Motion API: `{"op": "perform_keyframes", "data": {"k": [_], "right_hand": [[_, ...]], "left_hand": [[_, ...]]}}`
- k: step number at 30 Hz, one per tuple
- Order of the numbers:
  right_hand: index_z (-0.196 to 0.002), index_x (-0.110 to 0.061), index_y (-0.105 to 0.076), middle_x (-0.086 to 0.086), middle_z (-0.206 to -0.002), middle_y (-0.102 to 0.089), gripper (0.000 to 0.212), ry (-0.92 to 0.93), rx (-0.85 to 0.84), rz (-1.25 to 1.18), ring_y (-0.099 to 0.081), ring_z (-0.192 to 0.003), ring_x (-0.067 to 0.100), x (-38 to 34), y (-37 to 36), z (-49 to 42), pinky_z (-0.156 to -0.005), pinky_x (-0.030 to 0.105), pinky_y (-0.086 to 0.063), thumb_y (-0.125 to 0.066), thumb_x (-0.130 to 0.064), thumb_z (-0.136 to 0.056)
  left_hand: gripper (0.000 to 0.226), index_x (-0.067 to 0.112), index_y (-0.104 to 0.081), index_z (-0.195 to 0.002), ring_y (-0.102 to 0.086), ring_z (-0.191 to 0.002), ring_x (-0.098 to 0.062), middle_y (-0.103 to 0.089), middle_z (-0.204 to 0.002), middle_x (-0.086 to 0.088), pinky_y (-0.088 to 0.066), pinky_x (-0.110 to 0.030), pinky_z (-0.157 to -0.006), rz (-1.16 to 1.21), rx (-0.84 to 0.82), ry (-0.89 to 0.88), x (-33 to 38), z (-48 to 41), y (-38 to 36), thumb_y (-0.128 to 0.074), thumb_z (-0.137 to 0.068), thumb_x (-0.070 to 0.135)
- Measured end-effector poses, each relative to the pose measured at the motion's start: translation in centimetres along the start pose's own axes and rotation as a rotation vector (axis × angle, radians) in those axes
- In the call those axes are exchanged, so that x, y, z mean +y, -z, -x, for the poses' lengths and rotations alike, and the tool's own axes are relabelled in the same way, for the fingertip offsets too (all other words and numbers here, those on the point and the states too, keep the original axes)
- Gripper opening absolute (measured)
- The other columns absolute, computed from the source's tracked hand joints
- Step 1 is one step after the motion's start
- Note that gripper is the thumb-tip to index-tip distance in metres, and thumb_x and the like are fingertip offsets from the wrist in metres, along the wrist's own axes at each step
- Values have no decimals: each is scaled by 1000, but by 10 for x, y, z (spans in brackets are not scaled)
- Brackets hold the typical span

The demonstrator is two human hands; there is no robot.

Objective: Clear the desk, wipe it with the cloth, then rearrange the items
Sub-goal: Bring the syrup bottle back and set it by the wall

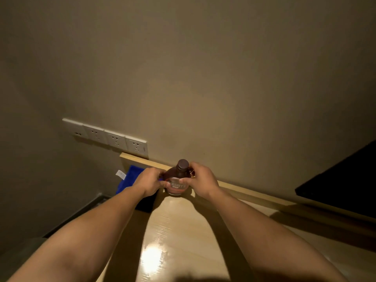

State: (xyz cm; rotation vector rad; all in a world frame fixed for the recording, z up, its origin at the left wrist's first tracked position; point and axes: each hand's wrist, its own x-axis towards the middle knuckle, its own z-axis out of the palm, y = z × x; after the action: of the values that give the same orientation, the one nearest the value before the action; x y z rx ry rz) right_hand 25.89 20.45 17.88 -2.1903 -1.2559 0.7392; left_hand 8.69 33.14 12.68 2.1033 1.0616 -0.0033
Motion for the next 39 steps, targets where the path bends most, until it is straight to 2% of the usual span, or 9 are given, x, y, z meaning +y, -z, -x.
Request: {"op": "perform_keyframes", "data": {"k": [11, 27, 30, 34, 39], "right_hand": [[-120, -28, -63, -8, -114, -68, 38, -38, 17, 58, -63, -103, 16, -12, -34, -37, -89, 37, -56, -82, -32, -87], [-123, -25, -63, -6, -117, -68, 44, -32, 50, 20, -64, -105, 17, -14, -44, -51, -91, 39, -56, -84, -33, -85], [-131, -24, -61, -4, -124, -66, 53, -23, 43, 47, -63, -112, 19, -11, -43, -51, -95, 40, -55, -85, -35, -84], [-145, -23, -53, -3, -142, -59, 73, -40, 44, 58, -61, -124, 19, 1, -40, -43, -101, 41, -54, -86, -38, -82], [-145, -23, -53, -3, -140, -59, 69, -78, 86, 84, -61, -122, 19, 35, -23, -12, -100, 40, -53, -82, -44, -86]], "left_hand": [[32, 29, -71, -126, -68, -109, -14, -76, -112, 9, -54, -44, -104, 42, -36, 44, -36, -37, 9, -78, -94, 29], [37, 27, -69, -130, -67, -118, -19, -75, -121, 6, -52, -49, -109, 84, -6, 73, -45, -47, 11, -78, -95, 26], [43, 24, -65, -136, -66, -123, -20, -74, -126, 3, -51, -48, -110, 88, 2, 78, -44, -43, 8, -78, -95, 26], [52, 22, -59, -142, -64, -127, -23, -70, -133, 0, -52, -45, -107, 94, 95, 105, -50, -30, 1, -78, -94, 27], [76, 15, -43, -157, -56, -135, -27, -59, -147, -7, -51, -47, -108, 52, 299, 179, -52, 9, -31, -78, -94, 40]]}}
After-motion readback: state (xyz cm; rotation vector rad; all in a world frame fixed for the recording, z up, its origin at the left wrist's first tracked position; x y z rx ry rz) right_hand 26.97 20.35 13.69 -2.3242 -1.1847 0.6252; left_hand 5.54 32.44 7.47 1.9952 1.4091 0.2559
